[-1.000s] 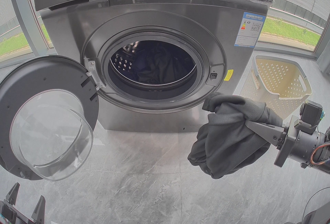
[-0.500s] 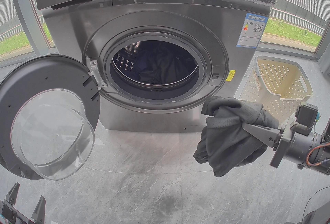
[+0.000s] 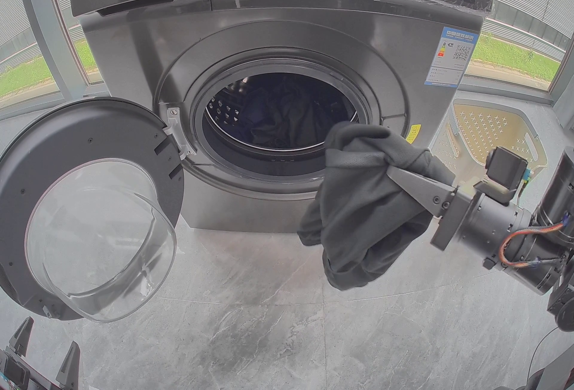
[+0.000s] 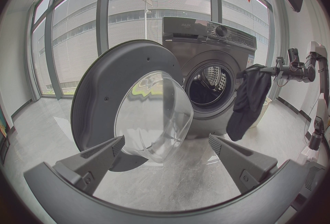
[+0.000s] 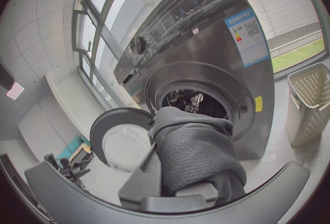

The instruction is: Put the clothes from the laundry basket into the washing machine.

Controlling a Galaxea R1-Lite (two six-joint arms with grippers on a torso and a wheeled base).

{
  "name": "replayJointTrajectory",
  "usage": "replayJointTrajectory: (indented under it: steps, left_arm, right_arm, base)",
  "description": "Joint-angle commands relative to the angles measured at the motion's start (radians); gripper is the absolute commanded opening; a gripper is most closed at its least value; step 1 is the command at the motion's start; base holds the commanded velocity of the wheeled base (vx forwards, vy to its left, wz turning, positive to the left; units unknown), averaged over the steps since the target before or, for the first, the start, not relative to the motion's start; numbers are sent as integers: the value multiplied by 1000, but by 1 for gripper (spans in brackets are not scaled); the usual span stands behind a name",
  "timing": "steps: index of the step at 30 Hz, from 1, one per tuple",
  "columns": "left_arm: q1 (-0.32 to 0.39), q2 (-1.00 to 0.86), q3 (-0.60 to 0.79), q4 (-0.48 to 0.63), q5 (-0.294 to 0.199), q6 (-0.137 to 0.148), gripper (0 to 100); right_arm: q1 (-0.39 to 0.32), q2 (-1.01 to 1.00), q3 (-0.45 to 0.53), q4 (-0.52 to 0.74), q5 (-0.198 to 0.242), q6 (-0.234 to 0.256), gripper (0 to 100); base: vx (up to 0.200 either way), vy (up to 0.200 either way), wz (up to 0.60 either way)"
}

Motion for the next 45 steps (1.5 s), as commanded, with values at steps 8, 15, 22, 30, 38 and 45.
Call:
replayJointTrajectory:
  steps: [8,15,22,30,38,45]
  left_arm:
    - [1,-17,18,-7,-35,57,100]
    - [4,-12,-34,-59,-47,9,100]
    - [-16,212,-254,-86,-336,-66,100]
    - [-33,601,-179,-225,-616,-26,100]
    - [-141,891,-179,-475,-625,-21,100]
    - [-202,1078,-189,-610,-622,-12,100]
  right_arm:
    - [78,180,-130,-59,-32,2,0]
    - [79,217,-190,-59,-33,12,0]
    - [78,255,-267,-59,-23,12,0]
    - [68,278,-308,-59,-30,11,0]
    - [67,323,-334,-57,-33,9,0]
    - [70,357,-371,-43,-33,6,0]
  base:
    - [0,0,0]
    - [0,0,0]
    - [0,0,0]
    - [0,0,0]
    - [0,0,0]
    - [0,0,0]
